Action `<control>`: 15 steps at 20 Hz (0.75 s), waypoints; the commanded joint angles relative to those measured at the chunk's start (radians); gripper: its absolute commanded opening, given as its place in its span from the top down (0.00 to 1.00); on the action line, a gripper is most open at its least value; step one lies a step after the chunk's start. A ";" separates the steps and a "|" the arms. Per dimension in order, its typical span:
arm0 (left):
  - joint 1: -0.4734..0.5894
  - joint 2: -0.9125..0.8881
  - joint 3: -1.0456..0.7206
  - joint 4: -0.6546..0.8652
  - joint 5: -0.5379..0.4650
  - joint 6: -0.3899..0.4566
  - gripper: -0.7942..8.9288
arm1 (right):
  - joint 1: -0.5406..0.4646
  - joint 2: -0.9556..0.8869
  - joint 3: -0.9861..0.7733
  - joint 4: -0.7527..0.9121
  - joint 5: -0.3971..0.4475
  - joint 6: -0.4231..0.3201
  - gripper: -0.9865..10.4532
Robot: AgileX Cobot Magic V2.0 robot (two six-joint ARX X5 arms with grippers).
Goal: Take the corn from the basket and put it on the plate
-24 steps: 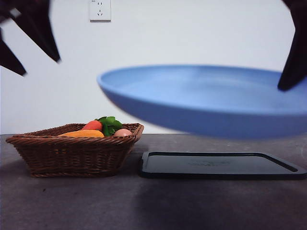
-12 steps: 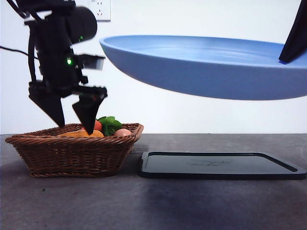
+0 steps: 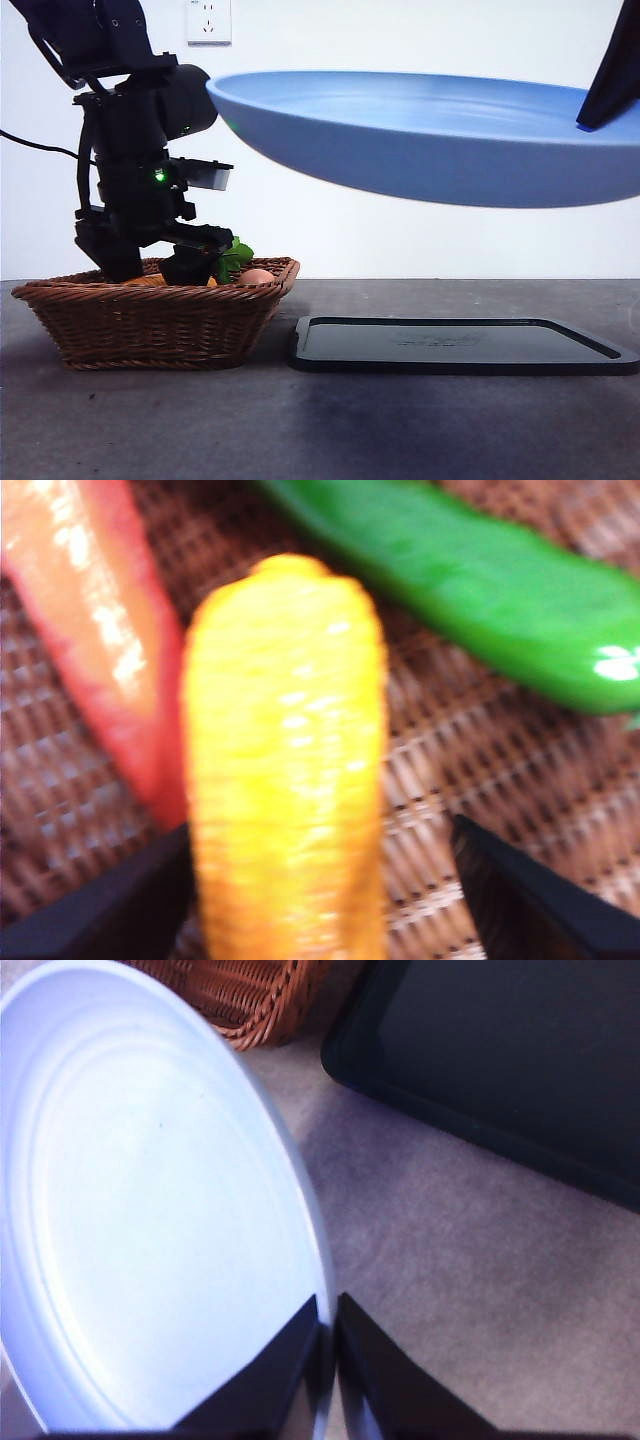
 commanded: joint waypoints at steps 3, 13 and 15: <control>-0.008 0.019 0.023 0.004 -0.016 -0.003 0.70 | 0.002 0.003 0.023 0.021 -0.003 0.018 0.91; -0.008 -0.113 0.115 -0.118 -0.018 -0.084 0.79 | 0.000 0.072 0.023 0.040 0.068 0.018 0.91; -0.013 -0.200 0.115 -0.123 0.057 -0.132 0.79 | -0.009 0.145 0.023 0.084 0.067 0.022 0.91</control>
